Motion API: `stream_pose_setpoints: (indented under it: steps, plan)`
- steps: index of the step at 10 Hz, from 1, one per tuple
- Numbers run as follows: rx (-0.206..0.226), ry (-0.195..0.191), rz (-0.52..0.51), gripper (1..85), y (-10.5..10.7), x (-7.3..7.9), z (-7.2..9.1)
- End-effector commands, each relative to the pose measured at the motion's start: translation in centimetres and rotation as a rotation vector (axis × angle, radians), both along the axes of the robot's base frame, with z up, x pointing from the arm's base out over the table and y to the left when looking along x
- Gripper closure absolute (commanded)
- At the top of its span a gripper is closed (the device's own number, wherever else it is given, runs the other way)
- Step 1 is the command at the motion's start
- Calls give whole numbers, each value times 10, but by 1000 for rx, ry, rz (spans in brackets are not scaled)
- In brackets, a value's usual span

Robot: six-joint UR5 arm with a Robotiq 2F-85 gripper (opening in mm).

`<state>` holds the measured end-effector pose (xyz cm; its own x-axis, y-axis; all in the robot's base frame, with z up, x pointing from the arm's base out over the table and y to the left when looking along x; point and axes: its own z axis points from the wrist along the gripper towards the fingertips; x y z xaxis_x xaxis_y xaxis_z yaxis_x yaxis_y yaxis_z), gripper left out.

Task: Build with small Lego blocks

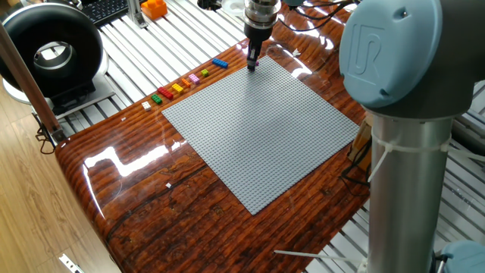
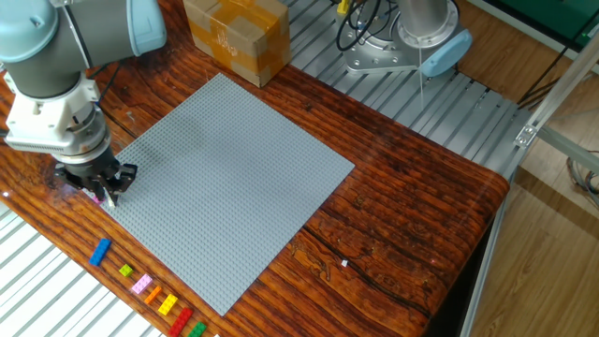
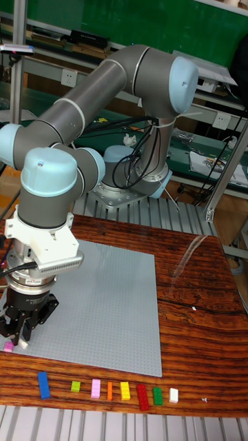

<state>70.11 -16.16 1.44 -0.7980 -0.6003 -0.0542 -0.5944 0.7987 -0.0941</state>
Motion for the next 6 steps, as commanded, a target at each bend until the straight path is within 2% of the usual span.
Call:
stream_pose_setpoints:
  steps: [1,6]
  plan:
    - [-13,6,2,573,-5,-1,2]
    - [-2,10,-15,547,1,-2,-1]
